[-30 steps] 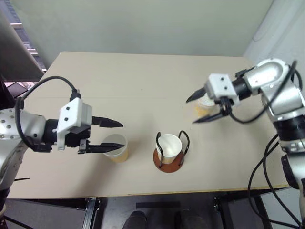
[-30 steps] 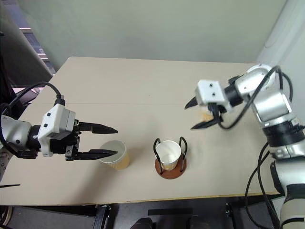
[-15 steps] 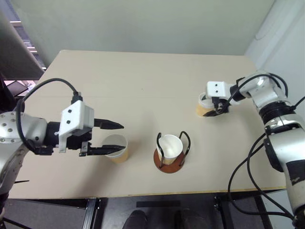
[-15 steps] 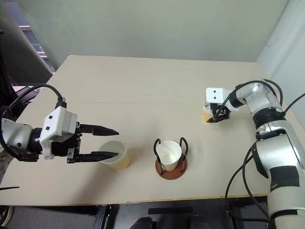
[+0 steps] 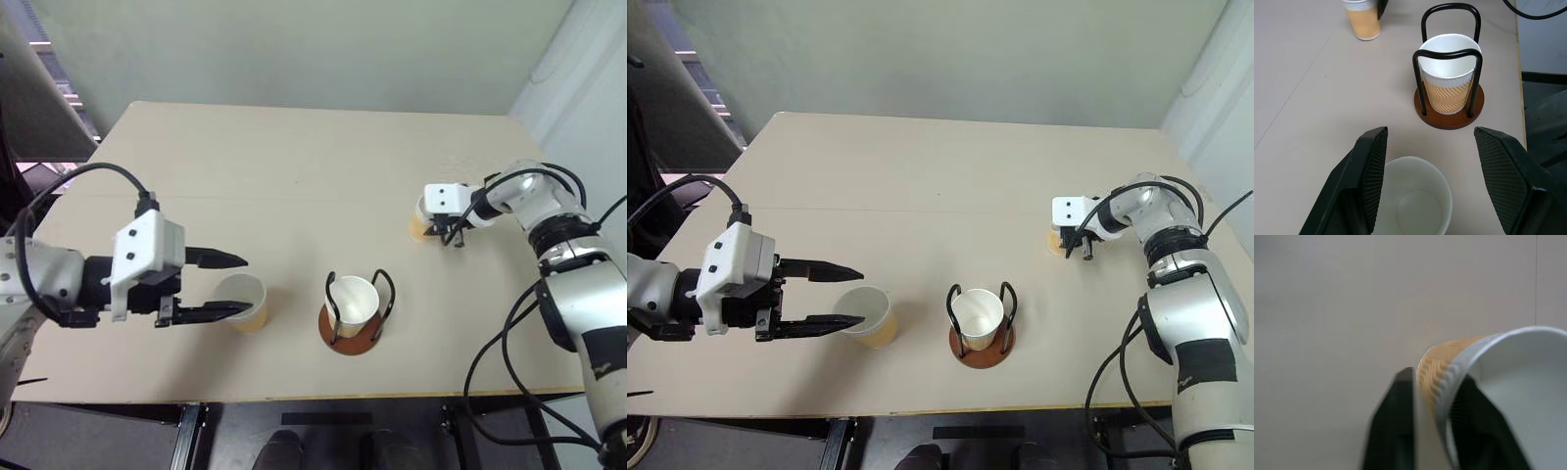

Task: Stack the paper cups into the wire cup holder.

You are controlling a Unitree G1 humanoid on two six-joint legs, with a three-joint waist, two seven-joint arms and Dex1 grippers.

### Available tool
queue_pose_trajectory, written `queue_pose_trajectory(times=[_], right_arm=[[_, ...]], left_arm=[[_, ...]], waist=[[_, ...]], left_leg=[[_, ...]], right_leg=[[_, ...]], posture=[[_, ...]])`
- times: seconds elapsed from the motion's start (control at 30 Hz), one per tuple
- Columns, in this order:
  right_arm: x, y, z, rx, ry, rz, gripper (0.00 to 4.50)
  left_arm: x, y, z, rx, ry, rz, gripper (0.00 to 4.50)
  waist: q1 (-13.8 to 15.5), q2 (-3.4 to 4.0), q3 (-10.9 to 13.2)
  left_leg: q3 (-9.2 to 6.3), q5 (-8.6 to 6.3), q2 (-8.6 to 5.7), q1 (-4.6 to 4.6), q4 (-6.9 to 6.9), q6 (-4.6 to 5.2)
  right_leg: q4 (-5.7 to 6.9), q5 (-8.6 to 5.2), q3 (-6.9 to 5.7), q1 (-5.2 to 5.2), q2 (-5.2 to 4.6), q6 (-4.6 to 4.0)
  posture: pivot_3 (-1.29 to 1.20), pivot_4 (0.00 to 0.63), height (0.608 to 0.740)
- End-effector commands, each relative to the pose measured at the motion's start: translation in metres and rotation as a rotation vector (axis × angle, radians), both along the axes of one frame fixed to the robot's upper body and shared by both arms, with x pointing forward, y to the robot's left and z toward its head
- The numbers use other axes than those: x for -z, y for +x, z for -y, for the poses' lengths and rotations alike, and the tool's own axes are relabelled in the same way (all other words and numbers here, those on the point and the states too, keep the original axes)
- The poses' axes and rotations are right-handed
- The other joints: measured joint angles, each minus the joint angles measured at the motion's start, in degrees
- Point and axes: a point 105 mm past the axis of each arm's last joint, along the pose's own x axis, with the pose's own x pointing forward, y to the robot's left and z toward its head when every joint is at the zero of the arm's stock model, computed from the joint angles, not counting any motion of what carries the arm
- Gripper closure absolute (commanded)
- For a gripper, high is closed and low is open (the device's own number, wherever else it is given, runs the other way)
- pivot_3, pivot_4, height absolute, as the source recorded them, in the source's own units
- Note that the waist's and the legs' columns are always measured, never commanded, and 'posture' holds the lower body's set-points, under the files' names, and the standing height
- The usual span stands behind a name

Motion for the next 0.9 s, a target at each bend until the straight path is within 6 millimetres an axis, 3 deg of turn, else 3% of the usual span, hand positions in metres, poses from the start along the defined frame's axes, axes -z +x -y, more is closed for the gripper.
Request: queue_pose_trajectory(times=[0.03,0.17,0.3,0.4,0.47,0.57,0.67,0.77,0.9], right_arm=[[-0.028,0.002,-0.004,-0.032,0.016,0.063,4.41],[-0.042,-0.008,-0.011,-0.117,0.056,0.025,4.41],[-0.088,-0.030,-0.040,-0.328,0.182,0.031,4.41],[-0.112,-0.062,-0.066,-0.485,0.289,0.018,4.41],[-0.122,-0.100,-0.084,-0.634,0.347,-0.045,4.41],[-0.122,-0.136,-0.093,-0.747,0.357,-0.138,4.41],[-0.104,-0.168,-0.097,-0.837,0.298,-0.248,4.41],[-0.087,-0.175,-0.096,-0.851,0.239,-0.292,4.41],[-0.077,-0.170,-0.096,-0.841,0.202,-0.289,4.41]], left_arm=[[-0.010,-0.003,0.002,0.005,0.015,0.049,1.49],[-0.011,-0.002,0.003,0.007,0.015,0.050,1.49],[-0.011,-0.003,0.002,0.009,0.016,0.046,1.49],[-0.010,-0.004,0.002,0.014,0.017,0.037,1.49],[-0.010,-0.004,0.001,0.020,0.019,0.029,1.49],[-0.009,-0.003,0.002,0.024,0.020,0.024,1.49],[-0.008,-0.002,0.002,0.025,0.022,0.022,1.49],[-0.007,-0.001,0.002,0.028,0.023,0.020,1.49],[-0.007,-0.001,0.004,0.034,0.021,0.020,1.49]], waist=[[0.00,0.00,0.00],[-0.01,0.00,0.00],[-0.07,0.02,0.01],[-0.14,0.12,0.07],[0.04,0.07,0.04],[-0.10,0.06,0.04],[-0.33,0.06,0.04],[-0.67,0.04,0.05],[-1.58,0.01,0.03]], left_leg=[[0.00,0.00,0.00,0.00,0.00,0.00],[0.02,0.00,0.00,-0.01,-0.01,0.00],[0.14,0.00,-0.02,-0.03,-0.02,-0.01],[0.47,0.05,-0.03,-0.13,-0.03,-0.10],[0.47,0.06,-0.05,-0.18,0.00,-0.21],[0.43,-0.03,0.10,-0.13,0.09,-0.41],[0.47,-0.06,0.28,0.00,0.11,-0.49],[0.55,-0.05,0.35,0.27,0.14,-0.50],[0.66,-0.06,0.42,0.54,0.20,-0.48]], right_leg=[[0.00,0.00,0.00,0.00,0.00,0.00],[-0.01,0.00,0.00,0.00,0.00,0.00],[-0.07,0.00,0.00,-0.01,0.02,-0.01],[-0.17,-0.01,0.00,-0.05,0.13,-0.02],[-0.25,-0.03,0.01,0.01,0.36,-0.07],[-0.30,-0.12,0.12,0.15,0.91,-0.21],[-0.26,-0.12,0.20,0.16,0.97,-0.20],[-0.15,-0.25,0.23,0.17,0.99,-0.44],[0.30,-0.44,0.25,0.21,1.01,-0.86]], posture=[[0.00,0.150,0.740],[0.00,0.150,0.740],[0.00,0.150,0.740],[0.00,0.150,0.740],[0.00,0.150,0.740],[0.00,0.150,0.740],[0.00,0.150,0.740],[0.00,0.150,0.740],[0.00,0.150,0.740]])
